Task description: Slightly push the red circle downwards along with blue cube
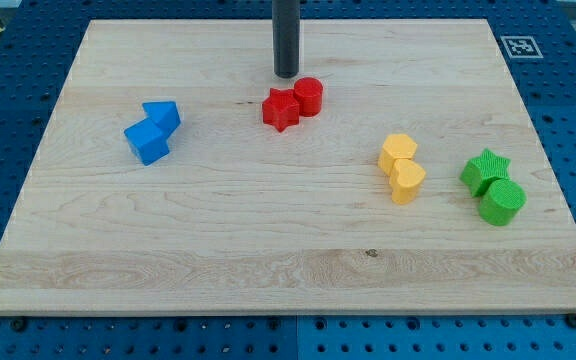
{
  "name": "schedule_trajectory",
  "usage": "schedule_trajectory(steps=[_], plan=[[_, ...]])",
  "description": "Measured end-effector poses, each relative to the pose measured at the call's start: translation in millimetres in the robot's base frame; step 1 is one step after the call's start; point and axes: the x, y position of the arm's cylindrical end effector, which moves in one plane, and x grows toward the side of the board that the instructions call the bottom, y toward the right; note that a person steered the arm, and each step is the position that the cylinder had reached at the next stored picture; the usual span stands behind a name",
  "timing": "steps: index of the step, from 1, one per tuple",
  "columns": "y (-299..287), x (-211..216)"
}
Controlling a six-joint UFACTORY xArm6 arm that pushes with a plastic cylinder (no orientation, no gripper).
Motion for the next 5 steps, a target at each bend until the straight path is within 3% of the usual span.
schedule_trajectory(steps=[5], plan=[[23, 30]])
